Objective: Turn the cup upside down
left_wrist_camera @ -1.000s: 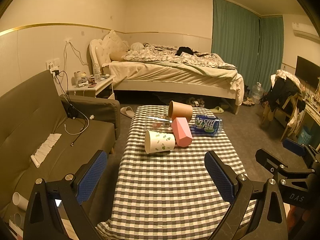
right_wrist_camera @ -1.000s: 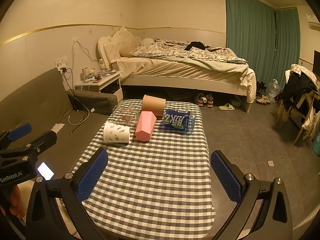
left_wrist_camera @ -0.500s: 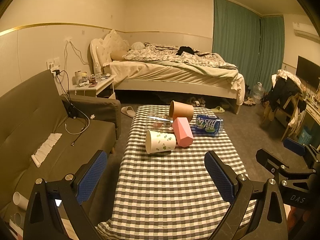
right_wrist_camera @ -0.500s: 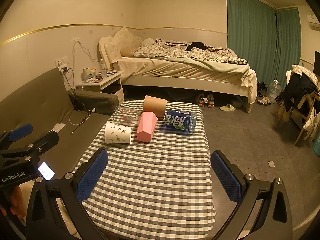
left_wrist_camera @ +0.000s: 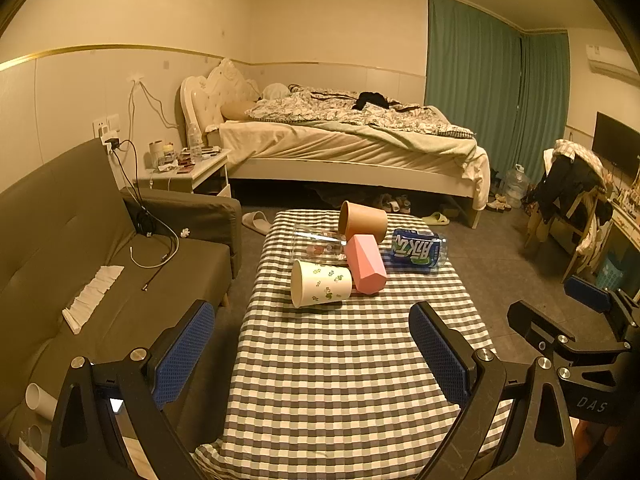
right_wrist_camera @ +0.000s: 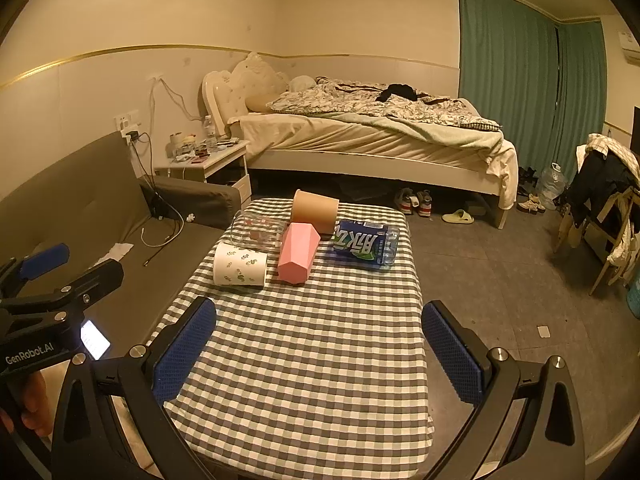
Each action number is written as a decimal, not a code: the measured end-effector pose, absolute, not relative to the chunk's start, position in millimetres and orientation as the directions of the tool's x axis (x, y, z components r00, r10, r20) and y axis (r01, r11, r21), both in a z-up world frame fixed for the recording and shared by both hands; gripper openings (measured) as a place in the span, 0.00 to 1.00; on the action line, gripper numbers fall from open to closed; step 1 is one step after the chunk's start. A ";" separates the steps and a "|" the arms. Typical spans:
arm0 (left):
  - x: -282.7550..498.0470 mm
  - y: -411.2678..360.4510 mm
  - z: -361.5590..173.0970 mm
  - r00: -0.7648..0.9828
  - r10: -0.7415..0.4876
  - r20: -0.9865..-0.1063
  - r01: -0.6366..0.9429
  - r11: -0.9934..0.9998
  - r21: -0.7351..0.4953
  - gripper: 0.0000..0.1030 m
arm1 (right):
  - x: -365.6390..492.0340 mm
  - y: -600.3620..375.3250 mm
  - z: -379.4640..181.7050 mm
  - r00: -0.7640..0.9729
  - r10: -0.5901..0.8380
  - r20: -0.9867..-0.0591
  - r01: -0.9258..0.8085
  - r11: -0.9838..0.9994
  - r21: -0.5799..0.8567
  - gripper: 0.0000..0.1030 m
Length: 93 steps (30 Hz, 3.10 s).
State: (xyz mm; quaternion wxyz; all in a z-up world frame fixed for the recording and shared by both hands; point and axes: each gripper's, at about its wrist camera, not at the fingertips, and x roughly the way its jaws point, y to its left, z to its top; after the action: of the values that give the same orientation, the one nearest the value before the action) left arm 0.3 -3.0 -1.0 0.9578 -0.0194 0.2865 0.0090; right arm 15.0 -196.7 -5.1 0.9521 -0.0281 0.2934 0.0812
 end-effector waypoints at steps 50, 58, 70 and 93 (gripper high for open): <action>147.3 58.1 -91.3 0.722 0.066 -0.689 -0.123 0.992 -0.034 0.98 | 180.9 -158.3 -84.8 0.701 0.121 -0.703 -0.144 0.989 0.026 1.00; 186.1 77.1 -126.9 0.676 0.076 -0.733 -0.151 0.988 -0.037 0.98 | 267.5 -136.9 -128.3 0.646 0.137 -0.751 -0.131 0.989 0.068 0.99; 195.0 73.6 -143.1 0.652 0.073 -0.755 -0.120 0.993 -0.009 0.98 | 318.0 -133.7 -178.6 0.546 0.208 -0.812 -0.121 0.978 0.169 0.60; 83.8 35.8 -61.9 0.744 0.081 -0.663 -0.124 0.992 -0.018 0.98 | 127.9 -175.8 -73.6 0.603 0.147 -0.784 -0.094 0.989 0.113 0.60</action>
State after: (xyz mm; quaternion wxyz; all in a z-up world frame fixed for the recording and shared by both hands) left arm 83.8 35.8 -61.9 0.9334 -0.0304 0.3535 0.0547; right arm 127.9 -175.8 -73.6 0.8948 0.0300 0.4403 0.0675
